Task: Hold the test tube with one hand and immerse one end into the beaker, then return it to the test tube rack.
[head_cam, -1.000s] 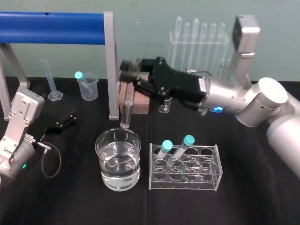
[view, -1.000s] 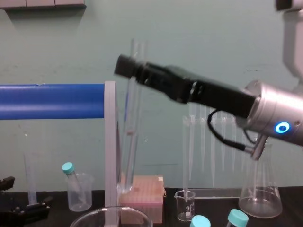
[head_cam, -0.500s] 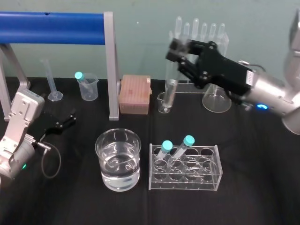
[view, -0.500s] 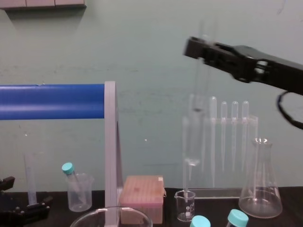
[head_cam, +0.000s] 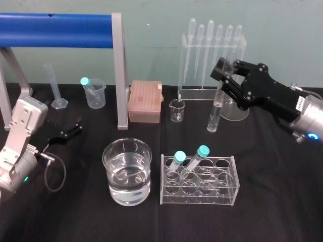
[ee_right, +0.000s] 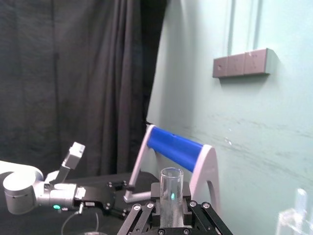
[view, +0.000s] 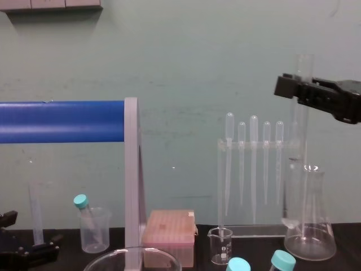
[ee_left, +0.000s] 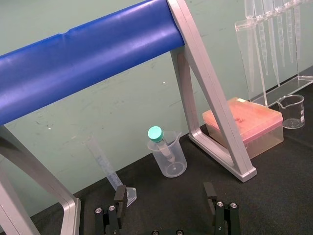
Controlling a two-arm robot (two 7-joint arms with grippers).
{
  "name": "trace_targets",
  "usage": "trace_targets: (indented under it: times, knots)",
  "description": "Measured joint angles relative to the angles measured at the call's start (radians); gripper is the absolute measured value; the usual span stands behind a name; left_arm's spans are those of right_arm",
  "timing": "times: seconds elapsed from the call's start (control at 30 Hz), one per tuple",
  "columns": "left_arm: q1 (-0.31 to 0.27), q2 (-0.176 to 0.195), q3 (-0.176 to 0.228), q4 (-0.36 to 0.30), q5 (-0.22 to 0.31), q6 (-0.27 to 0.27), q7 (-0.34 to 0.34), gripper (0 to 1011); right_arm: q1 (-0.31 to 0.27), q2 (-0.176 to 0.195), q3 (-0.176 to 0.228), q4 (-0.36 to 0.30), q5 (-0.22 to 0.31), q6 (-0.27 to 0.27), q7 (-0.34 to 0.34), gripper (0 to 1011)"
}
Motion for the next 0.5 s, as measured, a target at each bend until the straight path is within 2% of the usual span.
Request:
trace_targets:
  times: [0.27,0.5]
  knots:
    - [0.0,0.0,0.0,0.0,0.0,0.0,0.0,1000,-0.088,0.05,0.049,-0.081,-0.008,0.04,-0.062,234]
    - [0.0,0.0,0.0,0.0,0.0,0.0,0.0,1000,-0.131,0.063,0.072,-0.095,-0.007,0.064,-0.082,234]
